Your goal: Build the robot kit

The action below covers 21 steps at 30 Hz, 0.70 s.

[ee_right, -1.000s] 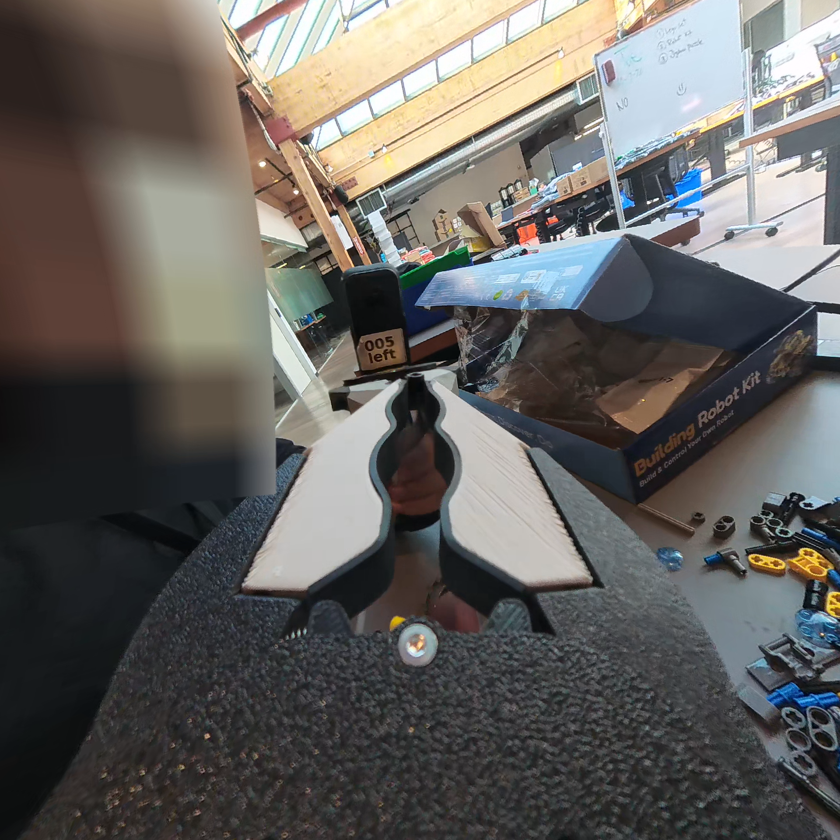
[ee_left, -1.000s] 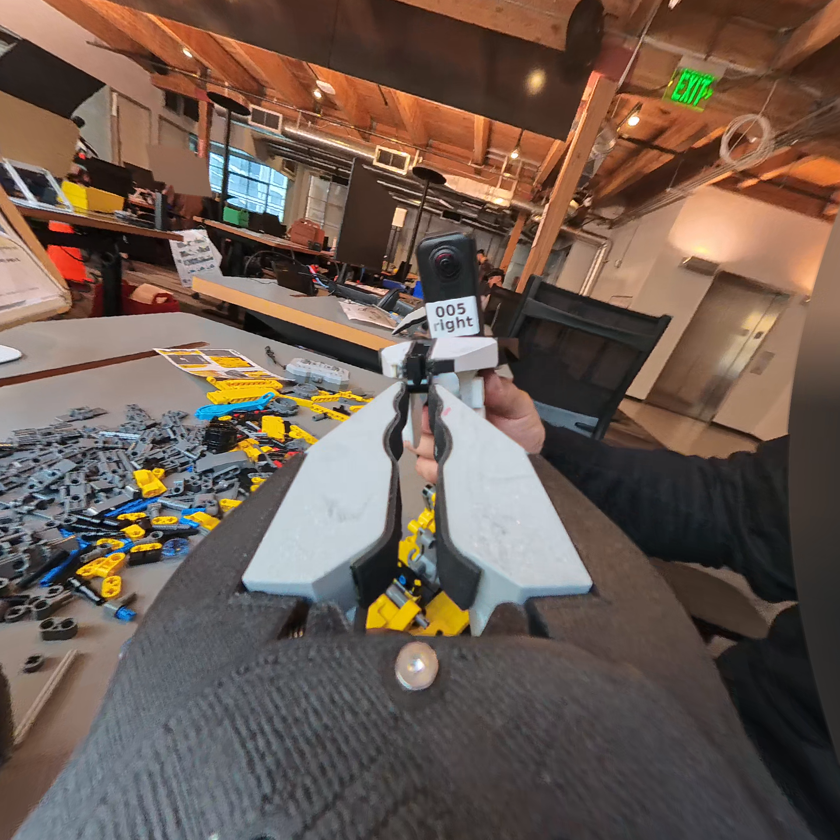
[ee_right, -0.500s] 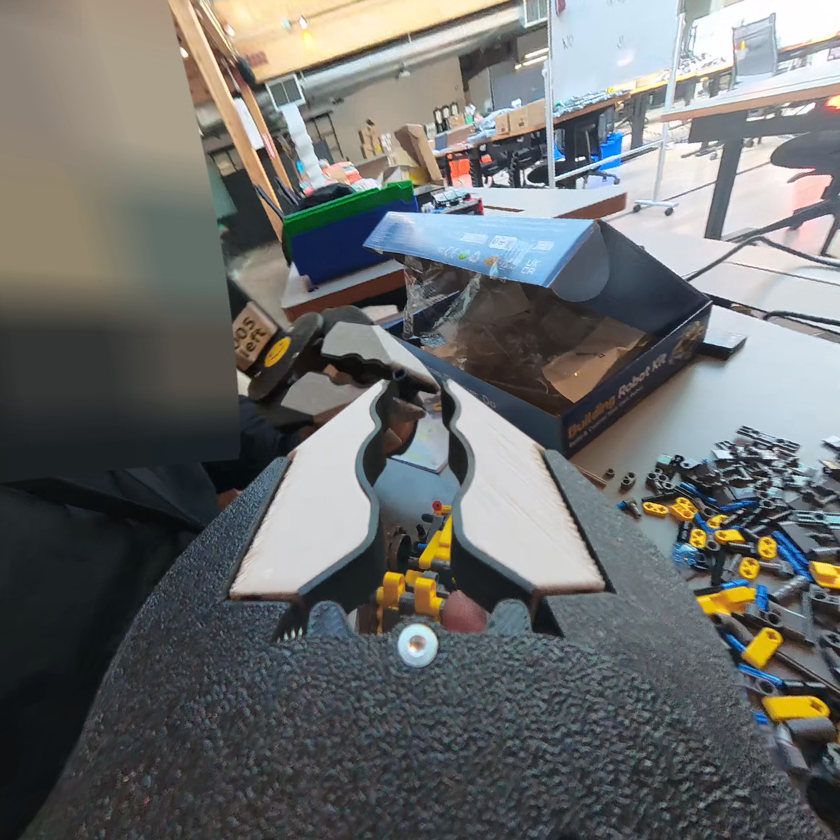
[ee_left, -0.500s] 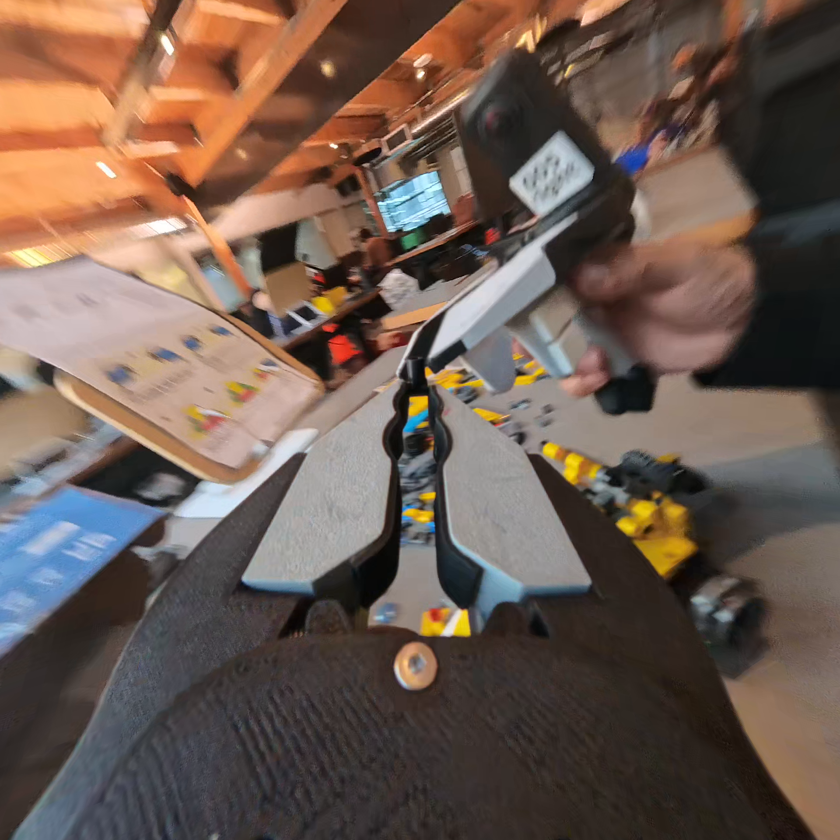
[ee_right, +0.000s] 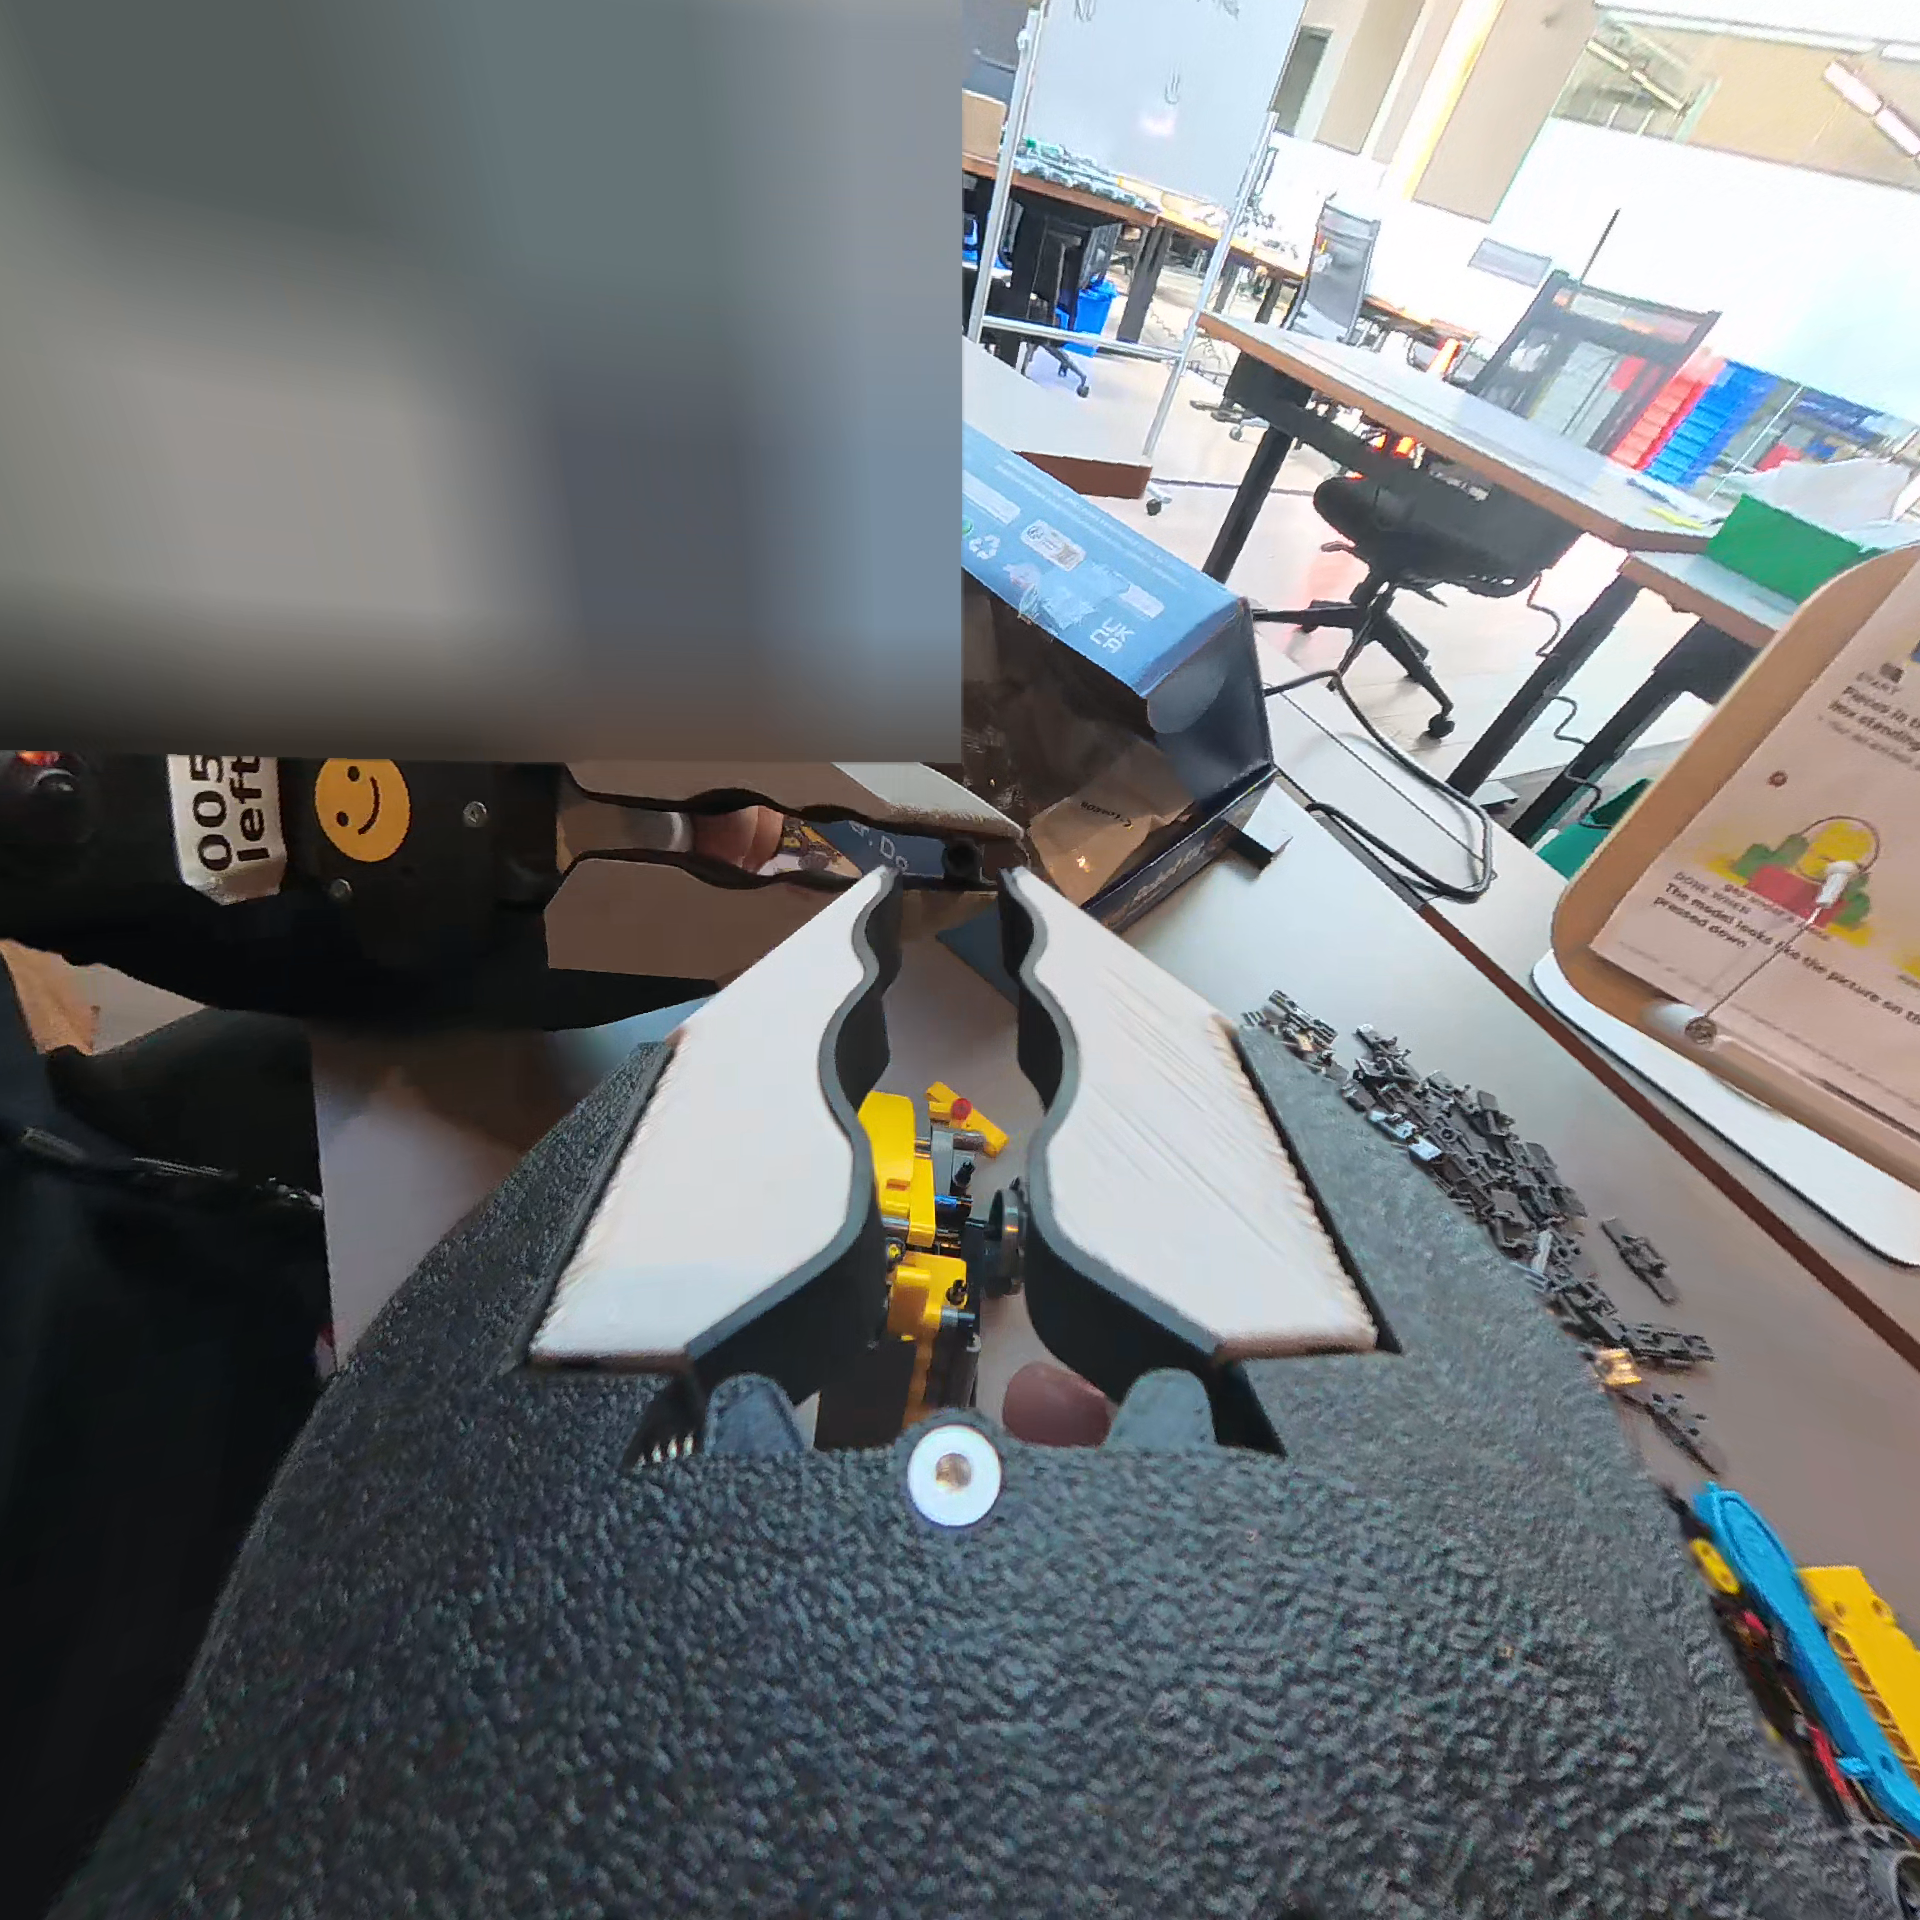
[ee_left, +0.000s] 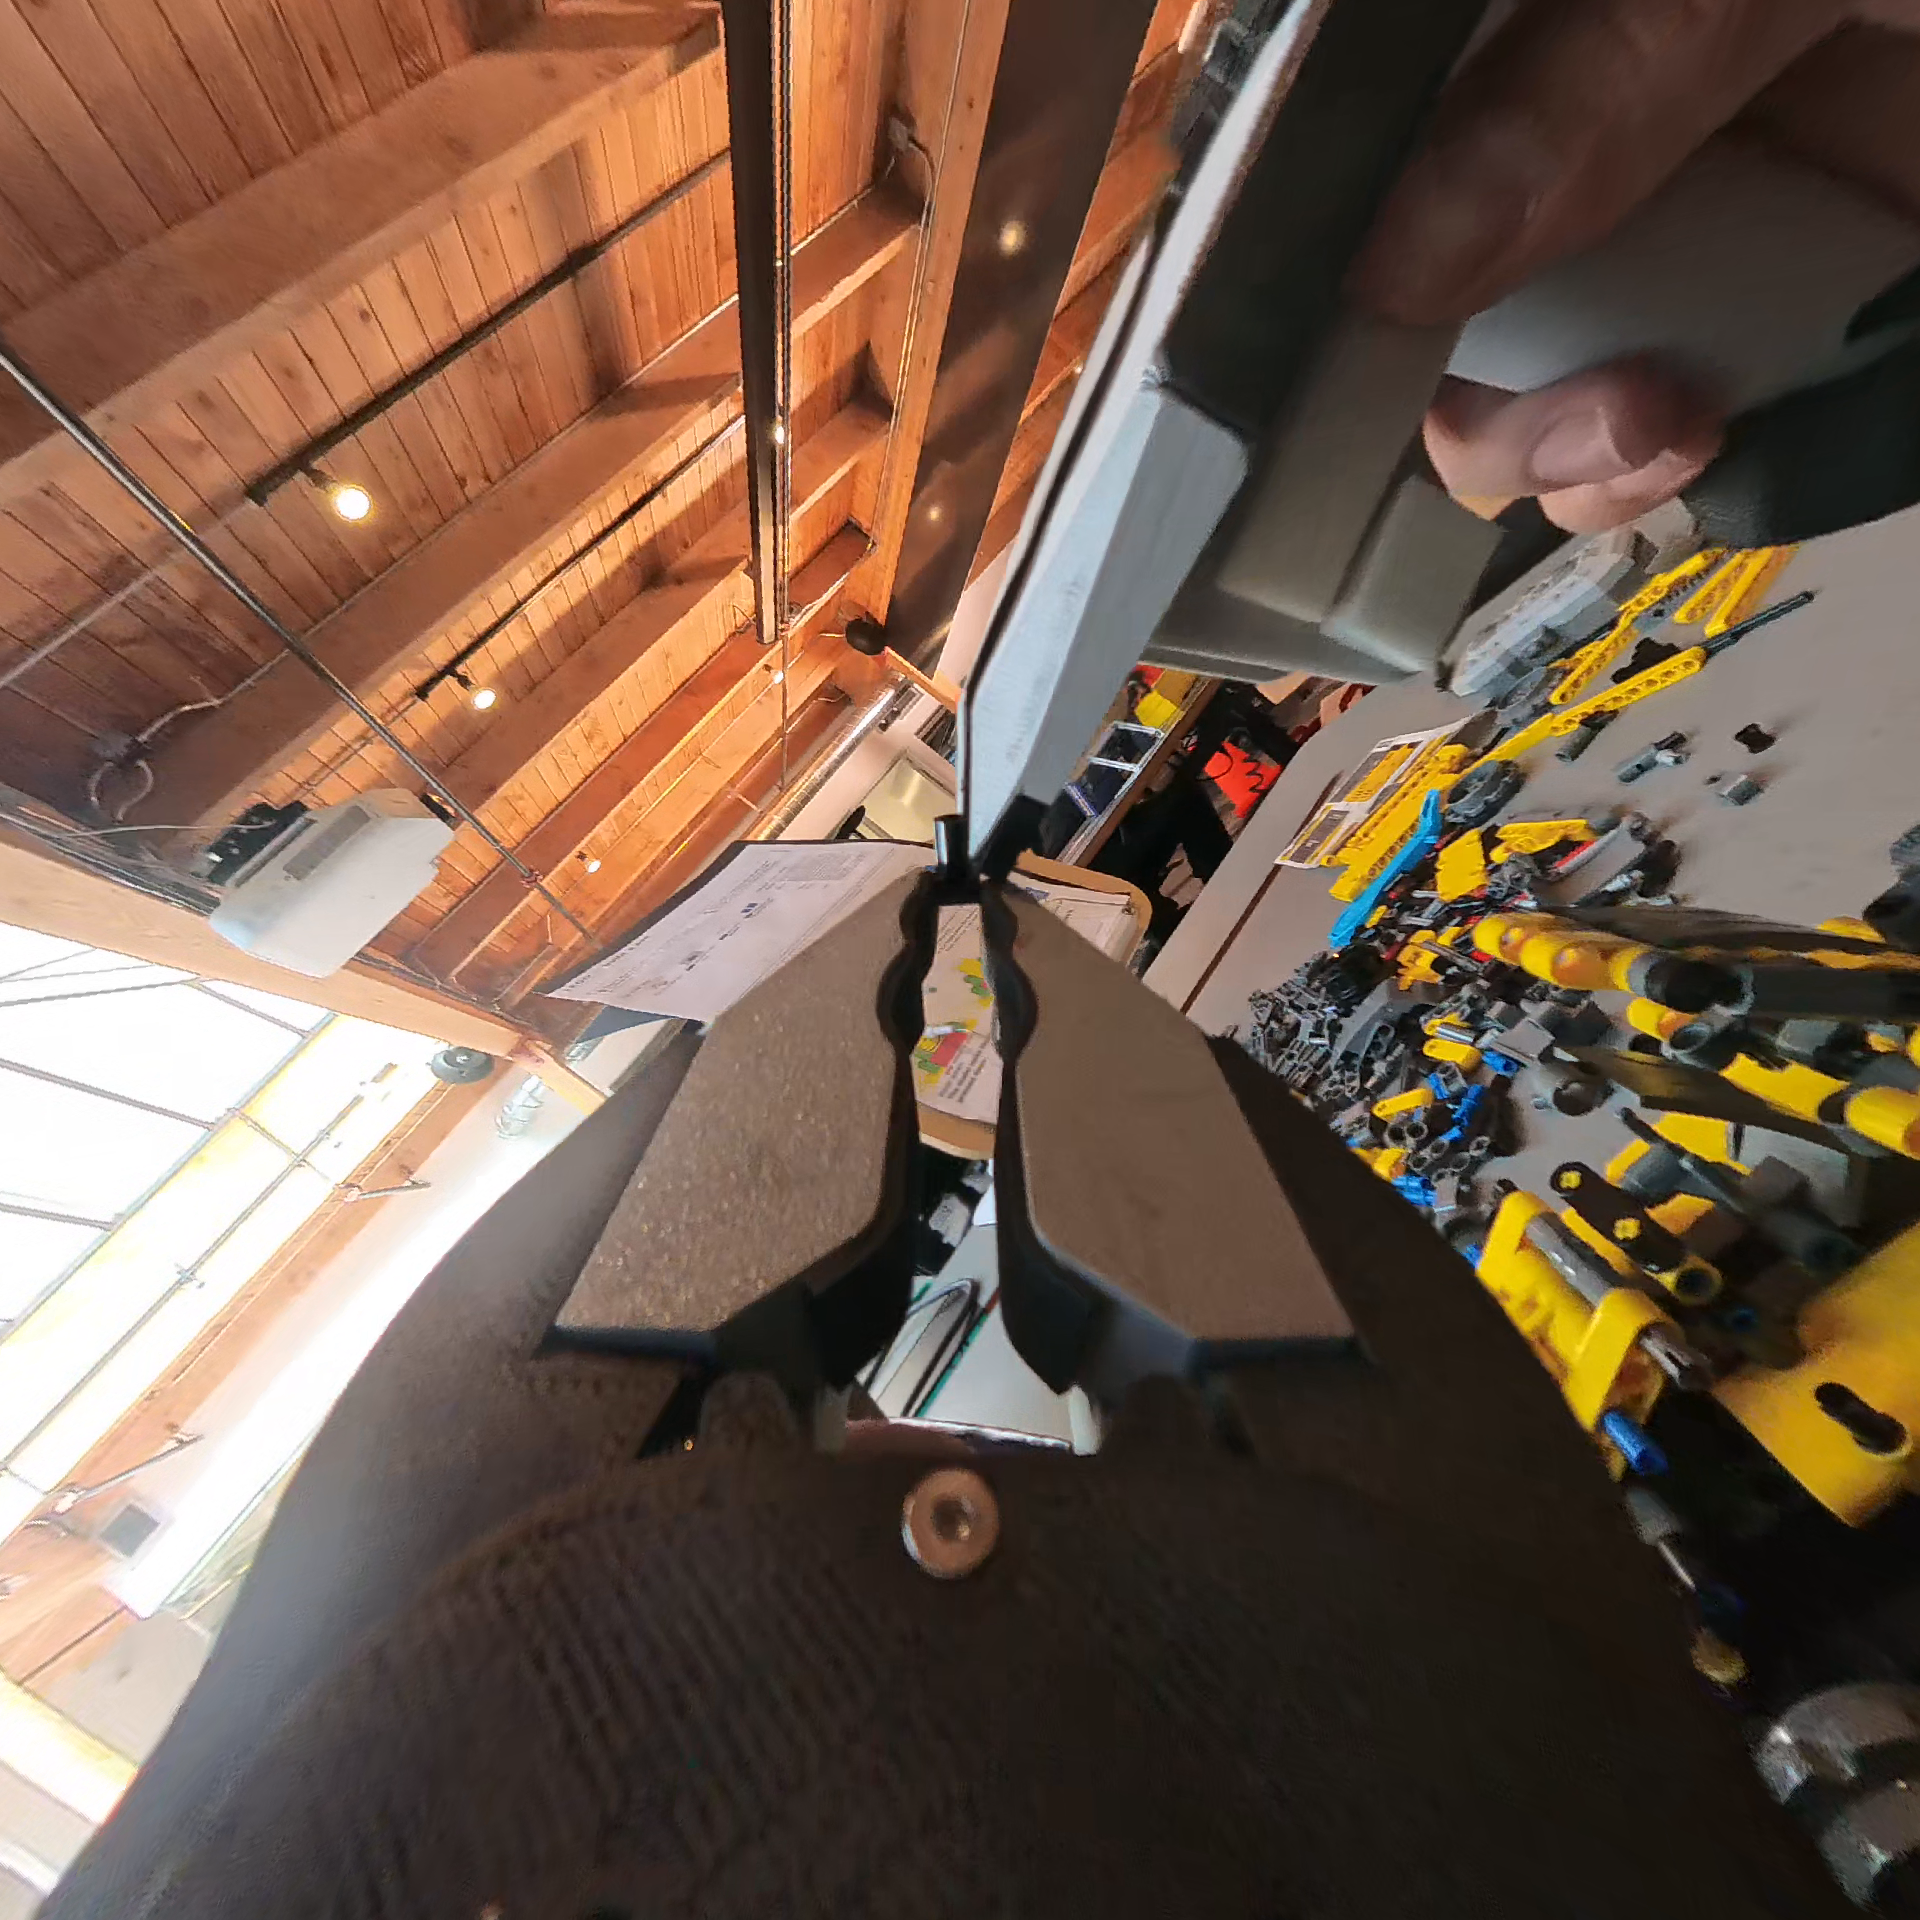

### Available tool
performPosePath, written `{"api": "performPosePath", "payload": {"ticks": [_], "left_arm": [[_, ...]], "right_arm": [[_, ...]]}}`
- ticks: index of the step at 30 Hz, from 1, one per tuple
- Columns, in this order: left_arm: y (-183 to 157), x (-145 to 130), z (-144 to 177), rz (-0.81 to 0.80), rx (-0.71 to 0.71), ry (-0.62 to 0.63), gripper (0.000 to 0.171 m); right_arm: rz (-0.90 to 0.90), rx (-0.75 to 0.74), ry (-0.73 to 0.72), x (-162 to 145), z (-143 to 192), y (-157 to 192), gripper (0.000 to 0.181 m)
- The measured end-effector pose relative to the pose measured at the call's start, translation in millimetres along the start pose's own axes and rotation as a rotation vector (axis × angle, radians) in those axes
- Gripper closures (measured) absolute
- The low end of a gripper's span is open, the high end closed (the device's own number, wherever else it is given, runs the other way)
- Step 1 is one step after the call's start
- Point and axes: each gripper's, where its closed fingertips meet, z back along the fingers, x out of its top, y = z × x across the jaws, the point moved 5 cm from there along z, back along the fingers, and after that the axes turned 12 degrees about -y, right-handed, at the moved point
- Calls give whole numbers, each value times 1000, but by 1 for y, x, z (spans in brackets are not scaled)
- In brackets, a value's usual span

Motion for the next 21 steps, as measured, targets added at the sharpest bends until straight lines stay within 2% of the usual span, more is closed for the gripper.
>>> {"api": "performPosePath", "payload": {"ticks": [3, 6, 14, 21], "left_arm": [[-1, 2, 0, -31, 6, -8, 167], [-1, 4, 1, -47, 6, -18, 167], [5, 8, 5, 19, 47, -76, 167], [3, 8, 5, 29, 37, -78, 167]], "right_arm": [[38, -7, -5, 4, -2, 3, 166], [79, -15, 5, 5, -3, 3, 175], [132, -3, -56, 9, -2, 7, 176], [156, -13, -69, 7, -1, 8, 175]]}}
